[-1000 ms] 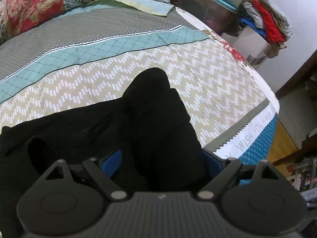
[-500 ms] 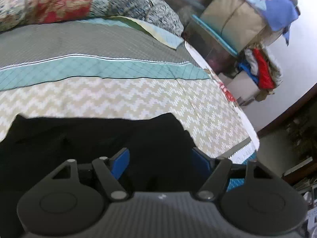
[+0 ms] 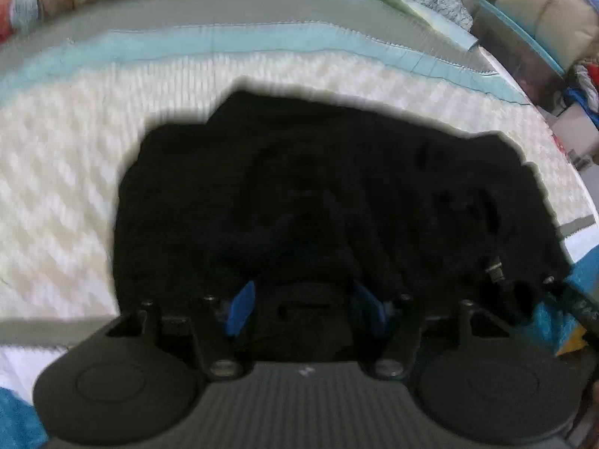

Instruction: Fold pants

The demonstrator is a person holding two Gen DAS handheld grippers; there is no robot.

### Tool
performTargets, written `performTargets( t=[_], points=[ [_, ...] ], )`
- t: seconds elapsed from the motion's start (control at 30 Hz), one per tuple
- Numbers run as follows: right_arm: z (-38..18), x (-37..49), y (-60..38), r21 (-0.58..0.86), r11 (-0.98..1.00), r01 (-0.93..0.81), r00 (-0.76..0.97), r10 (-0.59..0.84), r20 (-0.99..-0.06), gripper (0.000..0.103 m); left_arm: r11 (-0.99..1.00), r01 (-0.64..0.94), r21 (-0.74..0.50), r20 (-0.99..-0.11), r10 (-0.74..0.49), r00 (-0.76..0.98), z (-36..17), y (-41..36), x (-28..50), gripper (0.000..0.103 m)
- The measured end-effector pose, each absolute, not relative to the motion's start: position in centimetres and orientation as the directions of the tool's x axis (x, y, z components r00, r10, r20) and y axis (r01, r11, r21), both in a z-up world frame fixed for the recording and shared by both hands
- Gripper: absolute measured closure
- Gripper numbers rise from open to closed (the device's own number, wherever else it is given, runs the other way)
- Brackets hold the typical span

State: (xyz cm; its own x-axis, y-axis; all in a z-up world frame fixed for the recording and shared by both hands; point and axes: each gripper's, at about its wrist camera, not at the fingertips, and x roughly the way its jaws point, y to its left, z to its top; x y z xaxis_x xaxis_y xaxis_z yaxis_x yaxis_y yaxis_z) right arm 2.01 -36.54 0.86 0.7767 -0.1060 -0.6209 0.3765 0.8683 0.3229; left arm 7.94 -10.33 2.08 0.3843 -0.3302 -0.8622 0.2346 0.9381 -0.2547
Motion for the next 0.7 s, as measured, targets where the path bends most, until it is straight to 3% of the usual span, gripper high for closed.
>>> performTargets(
  t=[0.1,0.17,0.23,0.4,0.43,0.5,0.7],
  points=[
    [2.3,2.1,-35.7,0.277,0.877,0.391,0.753,-0.132,-0.645,0.057,0.944,0.243,-0.224,-0.853,-0.311,0.42,3.1,-10.9,7.4,0.043],
    [3.6,0.9,-36.2,0.319,0.865,0.388,0.784,-0.128,-0.607,0.056,0.937,0.255,-0.239,-0.843,-0.33,0.425,4.1,-10.7,6.7,0.044],
    [4.3,-0.1,-37.0,0.316,0.856,0.409,0.804,-0.174,-0.569,0.044,0.921,0.269,-0.283,-0.815,-0.378,0.439,5.4,-10.0,5.7,0.041],
    [4.7,-0.8,-40.7,0.338,0.801,0.494,0.793,-0.257,-0.552,0.031,0.896,0.286,-0.339,-0.769,-0.439,0.464,7.7,-8.1,4.2,0.041],
    [4.6,-0.9,-41.4,0.361,0.789,0.497,0.799,-0.254,-0.545,0.022,0.893,0.286,-0.346,-0.765,-0.445,0.465,8.1,-7.9,4.2,0.041],
    [4.3,-0.7,-42.6,0.398,0.782,0.48,0.818,-0.236,-0.524,0.014,0.891,0.286,-0.353,-0.76,-0.451,0.468,8.5,-7.8,4.2,0.04],
    [3.8,1.4,-45.2,0.525,0.772,0.359,0.884,-0.1,-0.457,0.01,0.889,0.308,-0.338,-0.754,-0.452,0.478,10.4,-10.0,4.9,0.031]
  ],
)
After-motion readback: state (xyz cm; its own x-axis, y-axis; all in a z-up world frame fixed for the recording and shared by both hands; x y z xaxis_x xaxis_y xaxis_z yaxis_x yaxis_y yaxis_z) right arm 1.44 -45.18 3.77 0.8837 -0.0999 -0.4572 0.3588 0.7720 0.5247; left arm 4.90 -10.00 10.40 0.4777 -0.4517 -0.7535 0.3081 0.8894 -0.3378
